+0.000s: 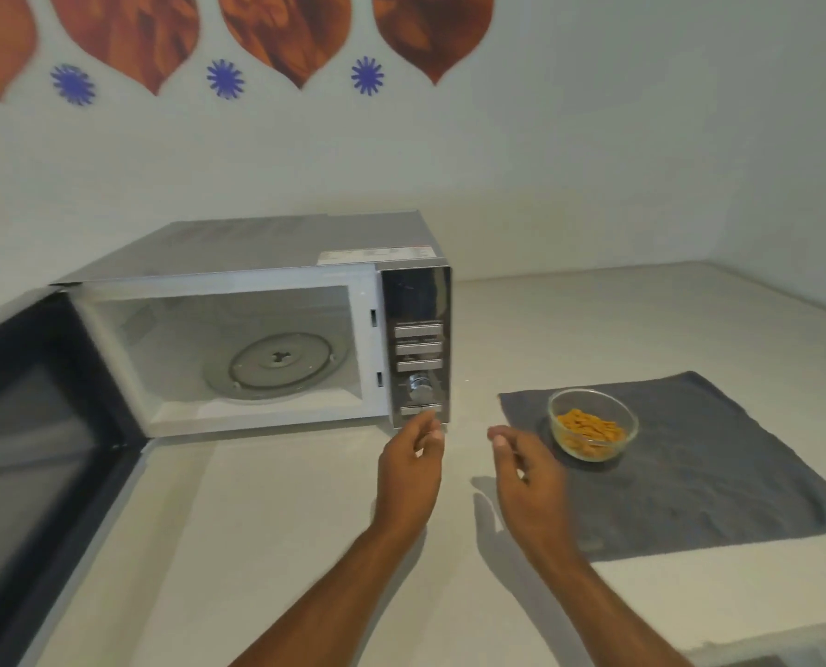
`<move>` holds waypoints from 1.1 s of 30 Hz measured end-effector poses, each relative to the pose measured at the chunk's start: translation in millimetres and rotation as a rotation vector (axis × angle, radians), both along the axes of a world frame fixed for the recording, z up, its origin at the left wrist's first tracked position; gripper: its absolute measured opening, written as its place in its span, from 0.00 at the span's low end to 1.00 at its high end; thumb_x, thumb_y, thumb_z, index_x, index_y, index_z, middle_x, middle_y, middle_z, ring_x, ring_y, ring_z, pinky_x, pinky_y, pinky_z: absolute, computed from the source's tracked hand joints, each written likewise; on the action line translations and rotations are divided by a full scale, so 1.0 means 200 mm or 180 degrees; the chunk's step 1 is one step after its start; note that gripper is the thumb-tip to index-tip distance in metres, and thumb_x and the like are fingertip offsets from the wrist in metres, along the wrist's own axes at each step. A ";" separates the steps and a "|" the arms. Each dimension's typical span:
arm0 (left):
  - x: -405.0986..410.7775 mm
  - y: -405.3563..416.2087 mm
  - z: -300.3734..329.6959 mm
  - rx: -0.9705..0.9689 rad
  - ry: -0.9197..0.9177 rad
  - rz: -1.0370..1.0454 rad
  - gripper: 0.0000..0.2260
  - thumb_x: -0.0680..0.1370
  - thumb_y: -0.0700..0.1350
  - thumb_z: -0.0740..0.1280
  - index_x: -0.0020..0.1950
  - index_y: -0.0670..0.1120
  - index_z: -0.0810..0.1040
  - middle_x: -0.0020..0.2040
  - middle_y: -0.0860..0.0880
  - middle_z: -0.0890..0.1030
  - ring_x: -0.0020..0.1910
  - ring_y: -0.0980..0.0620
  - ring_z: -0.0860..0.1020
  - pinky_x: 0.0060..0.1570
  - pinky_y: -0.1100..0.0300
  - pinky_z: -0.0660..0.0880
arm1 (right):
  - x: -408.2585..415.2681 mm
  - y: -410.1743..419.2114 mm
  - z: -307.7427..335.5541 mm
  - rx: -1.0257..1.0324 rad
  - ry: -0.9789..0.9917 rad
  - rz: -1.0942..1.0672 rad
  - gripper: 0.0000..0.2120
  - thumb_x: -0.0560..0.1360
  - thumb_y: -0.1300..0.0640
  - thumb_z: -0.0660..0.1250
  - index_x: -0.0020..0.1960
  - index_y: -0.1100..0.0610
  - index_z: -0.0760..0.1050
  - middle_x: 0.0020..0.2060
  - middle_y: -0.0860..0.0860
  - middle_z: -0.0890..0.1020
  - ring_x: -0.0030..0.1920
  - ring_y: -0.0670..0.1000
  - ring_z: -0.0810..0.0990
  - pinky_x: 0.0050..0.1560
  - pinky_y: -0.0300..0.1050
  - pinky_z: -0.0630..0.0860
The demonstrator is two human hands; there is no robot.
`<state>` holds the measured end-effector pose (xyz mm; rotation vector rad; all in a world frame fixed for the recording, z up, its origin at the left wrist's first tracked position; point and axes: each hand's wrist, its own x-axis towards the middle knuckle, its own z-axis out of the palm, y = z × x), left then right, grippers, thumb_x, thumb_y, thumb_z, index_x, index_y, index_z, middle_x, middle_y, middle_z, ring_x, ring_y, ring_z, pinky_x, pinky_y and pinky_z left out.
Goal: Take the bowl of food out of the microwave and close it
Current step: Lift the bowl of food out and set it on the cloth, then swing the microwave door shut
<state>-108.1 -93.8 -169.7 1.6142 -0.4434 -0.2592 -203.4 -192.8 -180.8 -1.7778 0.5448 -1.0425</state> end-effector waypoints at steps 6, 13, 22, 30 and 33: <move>0.09 0.52 0.00 -0.0068 0.0035 0.0858 0.12 0.82 0.43 0.65 0.64 0.51 0.80 0.62 0.51 0.82 0.61 0.52 0.79 0.66 0.50 0.75 | 0.23 0.42 -0.03 -0.0118 0.0220 0.0873 0.08 0.80 0.58 0.64 0.50 0.48 0.80 0.46 0.43 0.84 0.50 0.36 0.80 0.46 0.24 0.72; 0.11 1.07 0.06 -0.0099 -0.0120 0.1399 0.14 0.82 0.48 0.64 0.67 0.60 0.75 0.65 0.59 0.78 0.62 0.59 0.76 0.54 0.67 0.71 | 0.46 0.96 0.10 -0.0475 0.0364 0.1630 0.08 0.80 0.56 0.63 0.54 0.50 0.81 0.49 0.41 0.83 0.51 0.37 0.79 0.47 0.25 0.73; 0.01 1.59 0.10 0.0525 -0.0378 0.1719 0.19 0.82 0.46 0.63 0.73 0.57 0.68 0.78 0.56 0.64 0.76 0.53 0.65 0.73 0.50 0.66 | 0.60 1.57 0.46 -0.1019 -0.0400 0.2151 0.11 0.79 0.58 0.63 0.60 0.54 0.79 0.54 0.45 0.82 0.54 0.41 0.79 0.54 0.32 0.76; -0.09 1.71 0.09 0.0597 -0.0608 0.1373 0.20 0.82 0.44 0.63 0.74 0.49 0.69 0.79 0.49 0.64 0.79 0.53 0.60 0.75 0.56 0.62 | 0.60 1.88 0.84 -0.2191 -0.0493 0.2996 0.35 0.64 0.77 0.55 0.67 0.57 0.75 0.67 0.52 0.77 0.72 0.49 0.69 0.75 0.47 0.63; -0.10 1.73 0.09 0.0560 -0.0573 0.1318 0.19 0.82 0.43 0.63 0.74 0.48 0.69 0.77 0.49 0.66 0.77 0.54 0.63 0.74 0.55 0.64 | 0.60 1.94 0.86 -0.2751 -0.0072 0.3220 0.40 0.61 0.77 0.55 0.70 0.56 0.73 0.70 0.51 0.75 0.74 0.50 0.65 0.76 0.53 0.58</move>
